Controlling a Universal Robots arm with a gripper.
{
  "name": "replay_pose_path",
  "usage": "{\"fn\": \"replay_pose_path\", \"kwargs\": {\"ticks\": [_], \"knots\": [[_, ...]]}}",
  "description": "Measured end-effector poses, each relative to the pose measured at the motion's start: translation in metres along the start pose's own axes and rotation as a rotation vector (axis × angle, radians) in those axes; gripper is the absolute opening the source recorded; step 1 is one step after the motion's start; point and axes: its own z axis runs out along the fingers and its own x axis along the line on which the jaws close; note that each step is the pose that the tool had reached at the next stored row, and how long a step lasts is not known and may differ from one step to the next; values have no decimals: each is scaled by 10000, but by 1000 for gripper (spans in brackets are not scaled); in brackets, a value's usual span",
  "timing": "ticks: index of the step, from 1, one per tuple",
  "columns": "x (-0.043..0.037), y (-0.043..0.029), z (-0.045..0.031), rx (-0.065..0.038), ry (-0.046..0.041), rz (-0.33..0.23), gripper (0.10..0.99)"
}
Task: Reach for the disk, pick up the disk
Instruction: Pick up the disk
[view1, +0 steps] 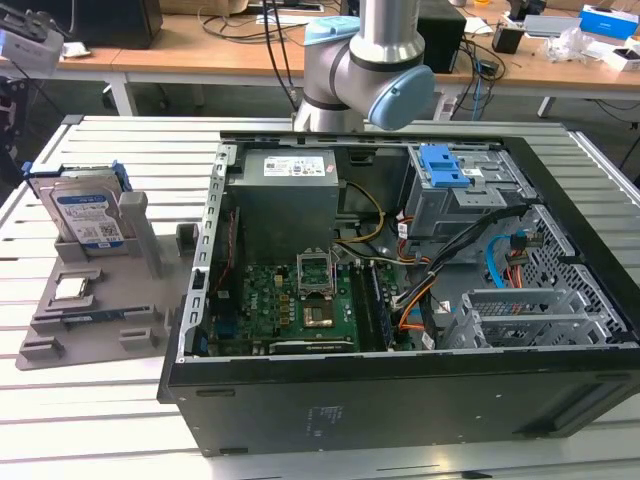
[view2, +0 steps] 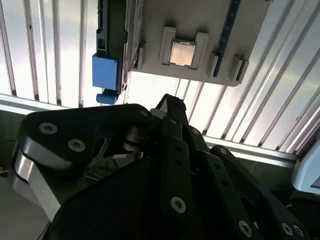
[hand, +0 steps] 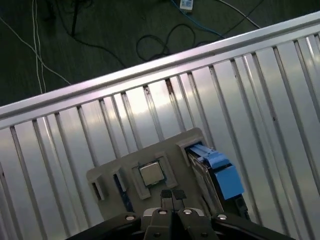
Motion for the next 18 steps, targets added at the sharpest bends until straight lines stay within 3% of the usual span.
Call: {"fn": "replay_pose_path", "kwargs": {"ticks": [6, 11, 18], "knots": [[0, 0, 0, 1, 69, -1817, 106], [0, 0, 0, 1, 109, -2854, 106], [0, 0, 0, 2, 115, -3020, 106]]}}
